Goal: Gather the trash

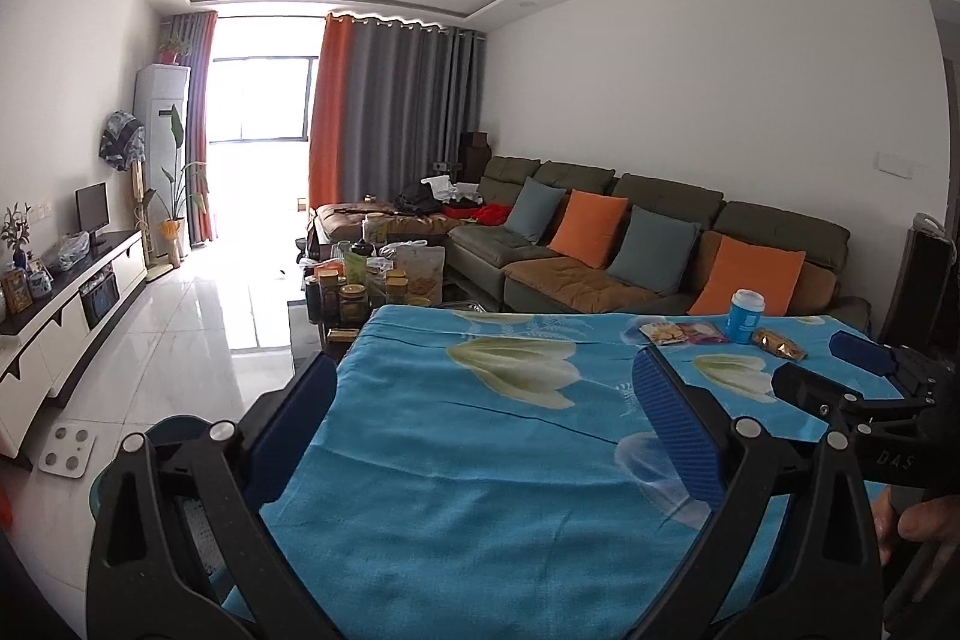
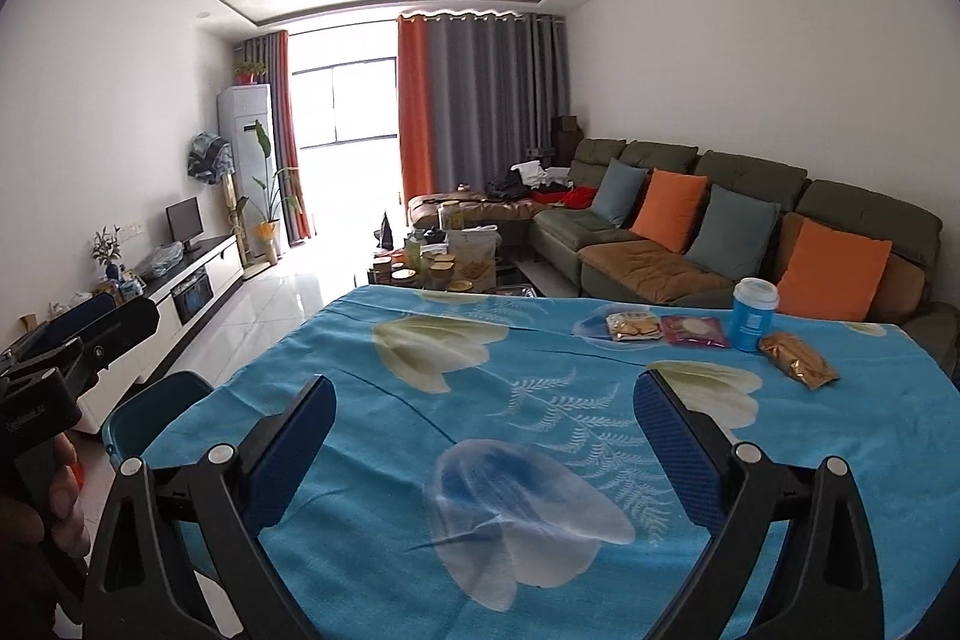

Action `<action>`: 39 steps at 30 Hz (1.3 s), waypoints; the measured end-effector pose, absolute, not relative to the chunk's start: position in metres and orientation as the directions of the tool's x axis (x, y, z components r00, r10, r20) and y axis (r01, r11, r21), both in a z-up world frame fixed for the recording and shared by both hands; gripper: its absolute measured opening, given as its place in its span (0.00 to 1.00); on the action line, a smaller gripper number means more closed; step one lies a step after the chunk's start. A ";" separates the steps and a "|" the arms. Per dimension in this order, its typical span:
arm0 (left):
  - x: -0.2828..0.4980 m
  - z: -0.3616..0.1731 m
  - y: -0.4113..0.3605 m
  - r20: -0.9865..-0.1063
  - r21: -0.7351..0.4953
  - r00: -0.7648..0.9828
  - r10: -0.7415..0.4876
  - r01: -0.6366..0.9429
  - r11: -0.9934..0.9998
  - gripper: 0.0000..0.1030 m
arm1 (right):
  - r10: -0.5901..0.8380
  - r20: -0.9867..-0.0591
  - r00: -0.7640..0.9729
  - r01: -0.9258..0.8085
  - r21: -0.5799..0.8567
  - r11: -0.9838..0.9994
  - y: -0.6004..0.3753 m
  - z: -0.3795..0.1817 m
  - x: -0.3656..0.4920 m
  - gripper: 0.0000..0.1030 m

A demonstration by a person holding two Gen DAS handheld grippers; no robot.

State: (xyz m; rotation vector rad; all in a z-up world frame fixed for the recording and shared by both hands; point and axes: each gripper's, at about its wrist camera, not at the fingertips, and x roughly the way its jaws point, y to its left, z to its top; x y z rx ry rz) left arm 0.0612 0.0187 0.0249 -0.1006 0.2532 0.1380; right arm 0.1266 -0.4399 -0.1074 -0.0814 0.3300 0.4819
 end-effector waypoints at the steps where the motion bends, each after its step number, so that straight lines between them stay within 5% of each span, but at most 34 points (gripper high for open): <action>1: 0.061 0.025 0.016 -0.254 -0.082 0.960 0.116 -0.141 0.987 0.94 | 0.430 -0.323 0.843 -0.455 -0.002 0.891 -0.446 -0.108 0.125 0.93; 39: 0.034 0.000 0.008 -0.119 -0.062 0.992 0.041 -0.049 0.997 0.94 | 0.200 -0.108 0.974 -0.201 -0.007 0.979 -0.477 -0.123 0.056 0.93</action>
